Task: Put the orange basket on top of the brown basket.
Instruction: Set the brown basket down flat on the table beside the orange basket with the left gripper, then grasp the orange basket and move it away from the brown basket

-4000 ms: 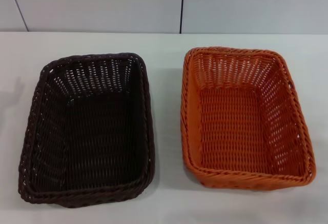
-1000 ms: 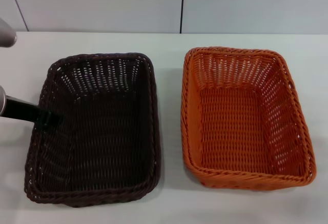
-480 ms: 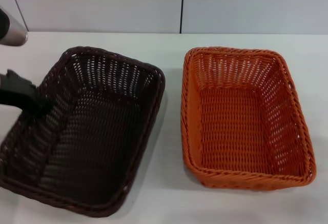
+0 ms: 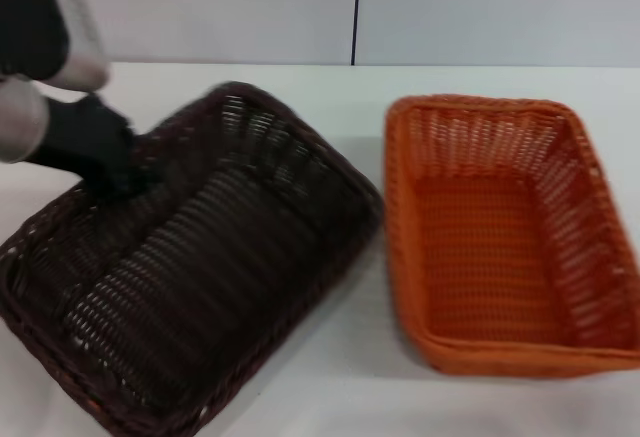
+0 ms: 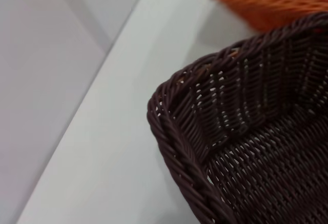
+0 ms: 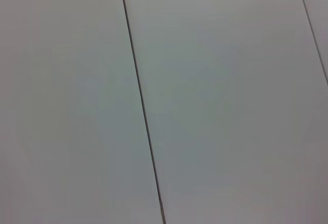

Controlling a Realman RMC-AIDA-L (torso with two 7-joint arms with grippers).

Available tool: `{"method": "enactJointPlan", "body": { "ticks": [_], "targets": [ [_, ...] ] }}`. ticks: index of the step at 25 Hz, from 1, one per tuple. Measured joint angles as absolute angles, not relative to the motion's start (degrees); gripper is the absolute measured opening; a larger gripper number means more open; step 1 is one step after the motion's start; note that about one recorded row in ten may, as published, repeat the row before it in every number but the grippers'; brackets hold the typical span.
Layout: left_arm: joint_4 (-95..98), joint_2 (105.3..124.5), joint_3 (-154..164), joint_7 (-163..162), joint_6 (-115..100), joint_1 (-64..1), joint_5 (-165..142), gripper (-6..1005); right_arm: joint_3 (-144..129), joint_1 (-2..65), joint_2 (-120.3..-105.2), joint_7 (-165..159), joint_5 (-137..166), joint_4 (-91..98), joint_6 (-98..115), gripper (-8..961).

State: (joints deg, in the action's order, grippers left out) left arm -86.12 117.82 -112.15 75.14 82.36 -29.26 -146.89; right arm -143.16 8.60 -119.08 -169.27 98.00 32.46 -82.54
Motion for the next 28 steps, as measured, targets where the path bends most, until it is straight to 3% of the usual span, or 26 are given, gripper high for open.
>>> {"method": "enactJointPlan", "body": {
  "ticks": [13,24,28],
  "targets": [
    [-75.17,118.08,-109.69,88.24,76.25,-36.83,-143.66,321,-143.87,8.91,-119.09,-169.27,98.0,32.51,-82.51,742],
    [-72.13,118.35,-101.3,87.74,67.31,-37.03,-141.18,305,-143.86,9.48,-118.91,-169.27,98.0,32.51,-82.46,742],
    [-72.43,118.34,-97.86,86.88,63.12,-36.4,-141.19,416,-143.79,9.62,-118.84,-169.27,98.38,32.58,-82.47,742]
  ]
}}
